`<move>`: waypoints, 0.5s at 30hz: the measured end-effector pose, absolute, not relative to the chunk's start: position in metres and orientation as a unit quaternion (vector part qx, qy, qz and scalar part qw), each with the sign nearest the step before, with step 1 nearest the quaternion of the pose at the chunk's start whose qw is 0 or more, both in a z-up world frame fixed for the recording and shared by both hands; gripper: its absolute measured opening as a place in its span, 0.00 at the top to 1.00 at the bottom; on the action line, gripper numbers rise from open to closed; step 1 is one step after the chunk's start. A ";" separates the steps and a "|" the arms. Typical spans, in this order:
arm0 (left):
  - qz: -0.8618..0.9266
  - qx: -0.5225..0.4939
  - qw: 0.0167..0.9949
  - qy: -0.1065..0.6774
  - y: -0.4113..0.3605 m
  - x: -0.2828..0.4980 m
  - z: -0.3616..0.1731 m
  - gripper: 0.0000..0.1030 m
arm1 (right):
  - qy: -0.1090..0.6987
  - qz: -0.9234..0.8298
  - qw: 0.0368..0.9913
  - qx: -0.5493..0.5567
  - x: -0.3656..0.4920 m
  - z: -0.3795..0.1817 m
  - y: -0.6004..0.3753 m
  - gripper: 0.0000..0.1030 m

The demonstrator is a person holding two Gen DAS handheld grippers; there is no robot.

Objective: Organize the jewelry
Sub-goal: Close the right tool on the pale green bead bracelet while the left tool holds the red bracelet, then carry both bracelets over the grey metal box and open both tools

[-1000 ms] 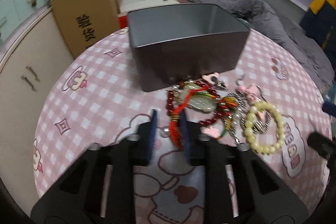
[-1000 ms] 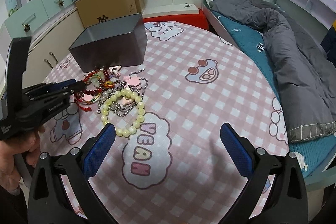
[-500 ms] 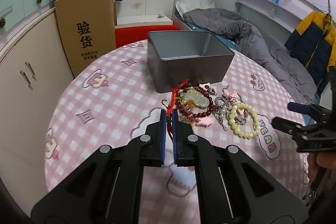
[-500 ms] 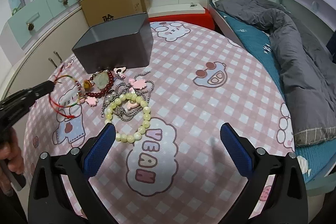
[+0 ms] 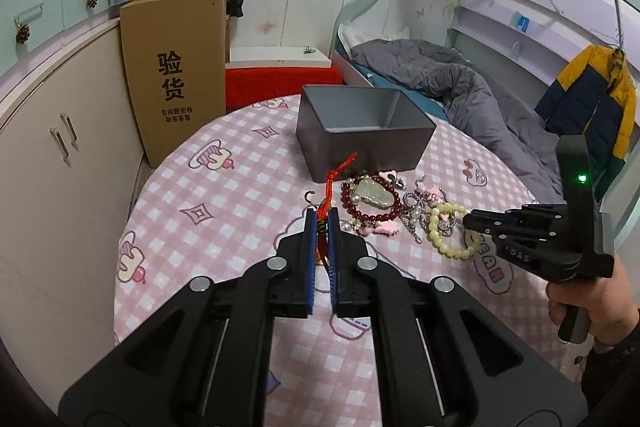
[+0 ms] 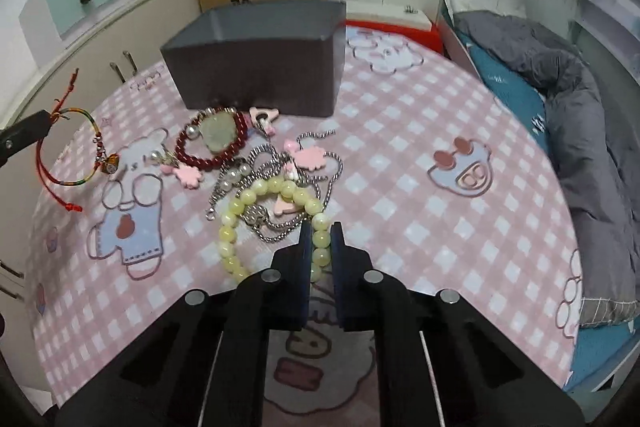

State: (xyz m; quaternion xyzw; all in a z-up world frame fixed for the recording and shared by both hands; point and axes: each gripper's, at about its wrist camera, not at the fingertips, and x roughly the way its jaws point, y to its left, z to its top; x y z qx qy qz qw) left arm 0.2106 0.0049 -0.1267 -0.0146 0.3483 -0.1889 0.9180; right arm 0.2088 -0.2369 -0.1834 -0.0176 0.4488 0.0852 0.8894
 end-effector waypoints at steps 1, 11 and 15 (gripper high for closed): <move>-0.189 -0.016 0.919 0.345 0.006 0.211 -0.124 0.95 | 0.443 0.088 0.892 -0.013 0.206 -0.179 -0.238 0.92; -0.196 -0.018 0.928 0.316 0.004 0.211 -0.103 0.95 | 0.373 0.114 0.920 -0.023 0.189 -0.109 -0.240 0.92; -0.201 -0.012 0.933 0.299 0.001 0.216 -0.088 0.95 | 0.342 0.120 0.931 -0.034 0.191 -0.079 -0.239 0.92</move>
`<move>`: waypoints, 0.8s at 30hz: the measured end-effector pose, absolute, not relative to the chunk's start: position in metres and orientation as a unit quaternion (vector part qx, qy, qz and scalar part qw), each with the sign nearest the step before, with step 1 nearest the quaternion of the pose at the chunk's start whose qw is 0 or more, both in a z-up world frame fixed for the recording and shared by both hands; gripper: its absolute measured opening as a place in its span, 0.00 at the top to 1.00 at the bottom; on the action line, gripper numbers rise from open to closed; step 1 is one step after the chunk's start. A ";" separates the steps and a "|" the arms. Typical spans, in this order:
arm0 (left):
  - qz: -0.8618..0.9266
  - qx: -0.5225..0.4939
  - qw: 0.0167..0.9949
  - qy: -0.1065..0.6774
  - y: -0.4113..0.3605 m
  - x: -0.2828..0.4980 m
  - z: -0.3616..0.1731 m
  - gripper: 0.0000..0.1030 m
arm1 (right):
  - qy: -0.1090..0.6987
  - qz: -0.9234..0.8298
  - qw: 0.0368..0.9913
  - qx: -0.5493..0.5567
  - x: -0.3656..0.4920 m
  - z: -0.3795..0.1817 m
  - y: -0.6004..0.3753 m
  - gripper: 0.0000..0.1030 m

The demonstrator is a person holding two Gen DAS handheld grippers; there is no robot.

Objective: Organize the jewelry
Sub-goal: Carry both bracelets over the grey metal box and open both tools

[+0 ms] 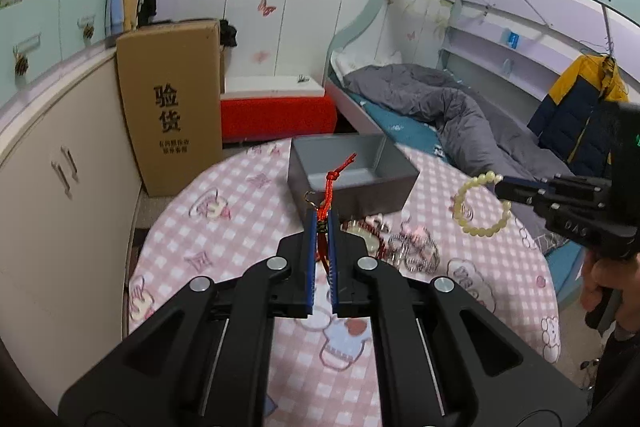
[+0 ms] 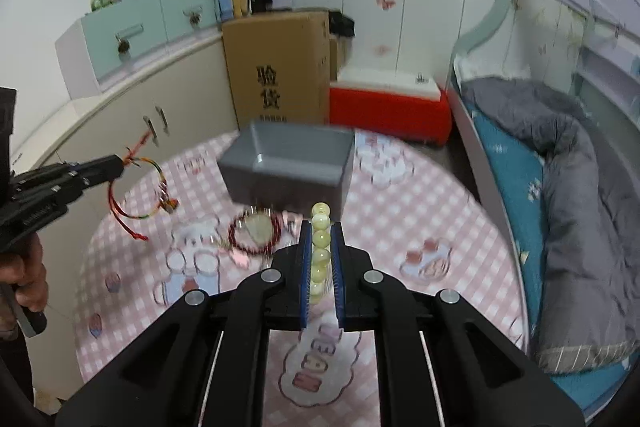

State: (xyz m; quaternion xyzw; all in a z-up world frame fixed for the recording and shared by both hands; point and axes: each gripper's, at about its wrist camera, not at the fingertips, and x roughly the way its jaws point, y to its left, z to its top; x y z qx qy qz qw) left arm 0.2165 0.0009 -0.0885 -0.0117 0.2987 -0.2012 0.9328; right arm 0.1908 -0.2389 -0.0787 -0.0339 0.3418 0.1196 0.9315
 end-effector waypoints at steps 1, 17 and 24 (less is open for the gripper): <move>-0.203 -0.010 0.934 0.295 0.000 0.219 -0.085 0.95 | 0.335 0.122 0.934 -0.037 0.193 -0.073 -0.238 0.92; -0.226 -0.016 0.928 0.297 -0.045 0.322 -0.053 0.94 | 0.316 0.188 0.930 0.012 0.295 -0.040 -0.221 0.92; -0.171 -0.008 0.941 0.292 -0.050 0.338 -0.060 0.06 | 0.359 0.170 0.916 0.051 0.324 -0.070 -0.233 0.62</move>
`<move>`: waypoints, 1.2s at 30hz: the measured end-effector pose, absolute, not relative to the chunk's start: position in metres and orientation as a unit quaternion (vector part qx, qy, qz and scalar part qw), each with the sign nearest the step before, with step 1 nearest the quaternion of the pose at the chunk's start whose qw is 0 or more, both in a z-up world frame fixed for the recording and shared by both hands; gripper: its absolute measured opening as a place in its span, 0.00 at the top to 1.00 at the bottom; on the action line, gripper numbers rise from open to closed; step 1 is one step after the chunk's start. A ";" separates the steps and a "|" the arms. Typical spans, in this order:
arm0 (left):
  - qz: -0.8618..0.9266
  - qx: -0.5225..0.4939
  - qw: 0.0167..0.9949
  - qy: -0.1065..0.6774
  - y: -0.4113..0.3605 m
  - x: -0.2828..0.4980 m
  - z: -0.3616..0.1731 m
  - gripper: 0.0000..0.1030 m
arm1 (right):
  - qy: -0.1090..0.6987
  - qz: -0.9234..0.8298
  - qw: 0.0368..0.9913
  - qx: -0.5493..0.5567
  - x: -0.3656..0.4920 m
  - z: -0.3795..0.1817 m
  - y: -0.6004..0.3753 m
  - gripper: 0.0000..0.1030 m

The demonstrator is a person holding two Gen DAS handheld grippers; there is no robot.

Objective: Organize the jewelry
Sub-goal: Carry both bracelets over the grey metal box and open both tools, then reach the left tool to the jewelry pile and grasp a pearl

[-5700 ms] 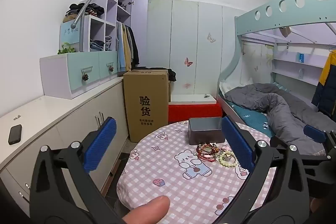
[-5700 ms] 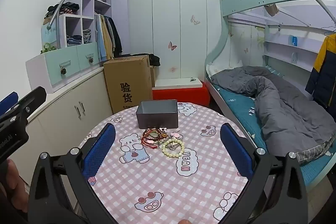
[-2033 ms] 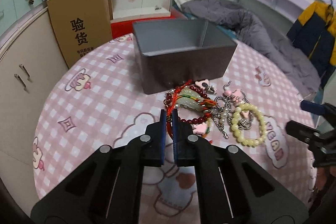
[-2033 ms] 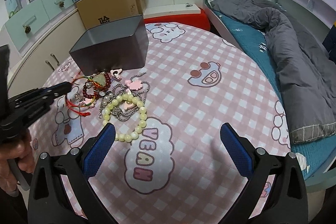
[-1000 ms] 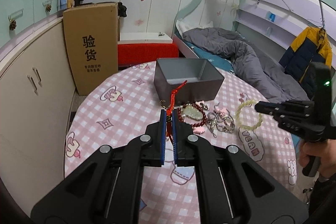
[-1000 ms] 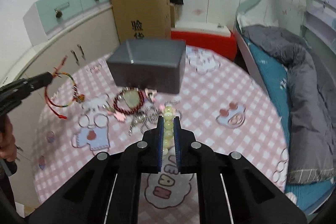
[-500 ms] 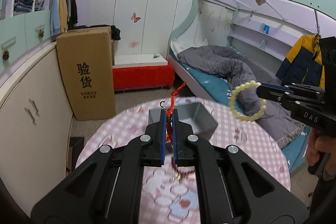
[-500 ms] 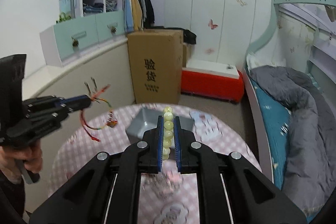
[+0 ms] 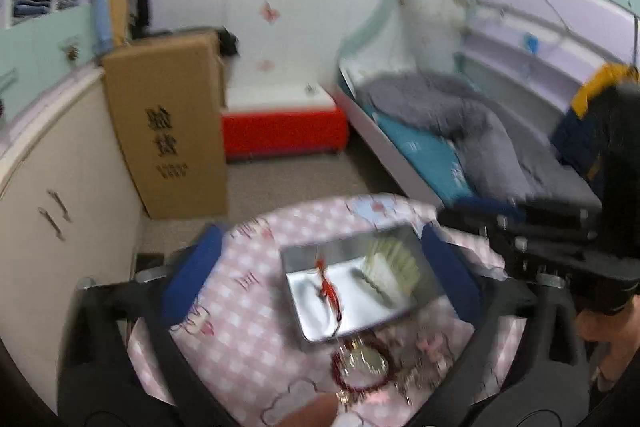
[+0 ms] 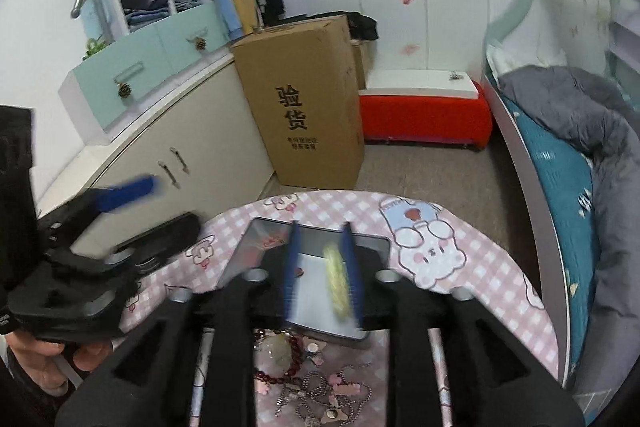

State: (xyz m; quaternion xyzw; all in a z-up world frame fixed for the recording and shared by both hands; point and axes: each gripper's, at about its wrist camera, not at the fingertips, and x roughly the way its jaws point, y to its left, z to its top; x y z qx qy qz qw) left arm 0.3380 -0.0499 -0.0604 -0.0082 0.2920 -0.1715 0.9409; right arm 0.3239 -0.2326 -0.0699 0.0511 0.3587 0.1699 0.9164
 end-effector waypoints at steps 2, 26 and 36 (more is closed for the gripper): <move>-0.169 -0.014 0.940 0.295 -0.045 0.337 -0.062 0.06 | 0.349 0.161 0.921 0.064 0.319 -0.068 -0.240 0.19; -0.116 -0.018 0.965 0.233 0.012 0.248 -0.038 0.06 | 0.268 0.050 0.959 0.073 0.215 -0.021 -0.252 0.07; -0.076 -0.011 0.975 0.209 0.000 0.189 -0.044 0.06 | 0.236 0.096 0.965 0.055 0.183 -0.019 -0.262 0.07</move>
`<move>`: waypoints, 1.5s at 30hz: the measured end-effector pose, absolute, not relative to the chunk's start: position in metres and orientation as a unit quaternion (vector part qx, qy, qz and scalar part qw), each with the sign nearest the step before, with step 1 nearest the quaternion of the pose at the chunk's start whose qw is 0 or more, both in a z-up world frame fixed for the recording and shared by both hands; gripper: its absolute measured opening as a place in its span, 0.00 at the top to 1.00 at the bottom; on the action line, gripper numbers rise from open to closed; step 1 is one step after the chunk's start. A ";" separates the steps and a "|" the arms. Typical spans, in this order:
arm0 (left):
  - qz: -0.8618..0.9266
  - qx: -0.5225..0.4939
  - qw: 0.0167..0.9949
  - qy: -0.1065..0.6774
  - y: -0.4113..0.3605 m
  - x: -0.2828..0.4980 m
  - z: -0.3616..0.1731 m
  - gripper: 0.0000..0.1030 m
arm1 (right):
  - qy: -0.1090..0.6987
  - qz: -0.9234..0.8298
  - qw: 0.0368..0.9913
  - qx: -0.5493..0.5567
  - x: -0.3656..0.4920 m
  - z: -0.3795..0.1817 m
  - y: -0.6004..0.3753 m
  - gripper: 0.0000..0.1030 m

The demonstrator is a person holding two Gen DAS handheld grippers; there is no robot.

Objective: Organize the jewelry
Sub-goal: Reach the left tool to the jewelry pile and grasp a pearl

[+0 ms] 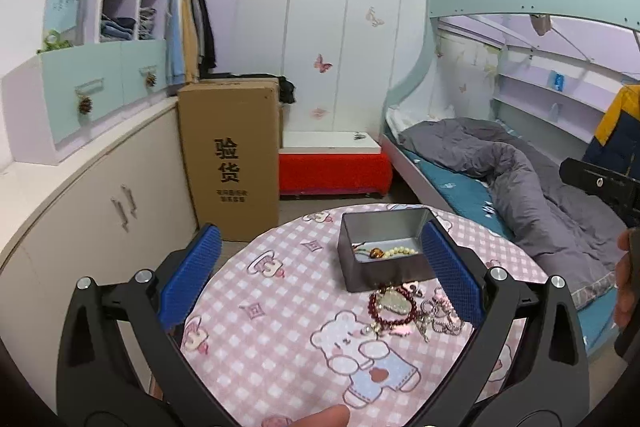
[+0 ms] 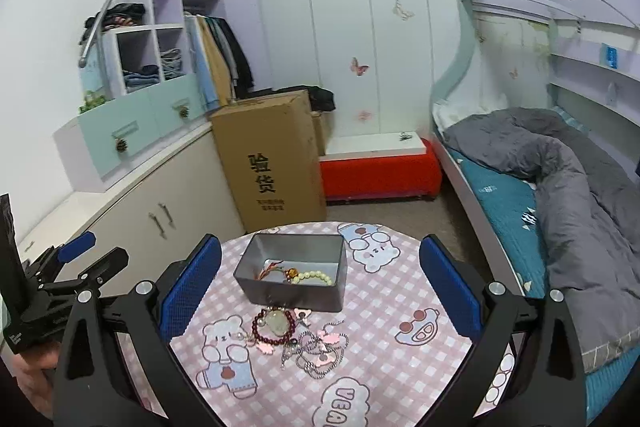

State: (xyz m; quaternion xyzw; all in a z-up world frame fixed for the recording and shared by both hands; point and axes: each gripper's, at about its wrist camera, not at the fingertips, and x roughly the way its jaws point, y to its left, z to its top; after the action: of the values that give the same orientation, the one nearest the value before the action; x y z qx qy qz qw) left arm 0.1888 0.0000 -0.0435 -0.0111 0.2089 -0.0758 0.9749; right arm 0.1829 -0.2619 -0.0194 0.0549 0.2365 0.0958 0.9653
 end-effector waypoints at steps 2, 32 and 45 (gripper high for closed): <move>-0.066 -0.013 0.976 0.208 -0.005 0.176 -0.048 0.06 | 0.244 0.105 0.963 0.050 0.182 -0.025 -0.269 0.07; -0.129 0.086 0.907 0.392 -0.040 0.253 -0.192 0.09 | 0.386 0.079 0.918 0.042 0.172 -0.130 -0.252 0.07; -0.208 0.092 0.879 0.418 -0.060 0.271 -0.200 0.83 | 0.422 0.097 0.900 0.048 0.189 -0.157 -0.246 0.07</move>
State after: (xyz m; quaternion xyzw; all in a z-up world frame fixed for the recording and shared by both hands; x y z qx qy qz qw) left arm 0.2713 -0.0598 -0.2000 0.0915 0.4179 -0.2084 0.8795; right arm 0.1891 -0.2461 -0.1570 0.0477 0.4219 0.0967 0.9002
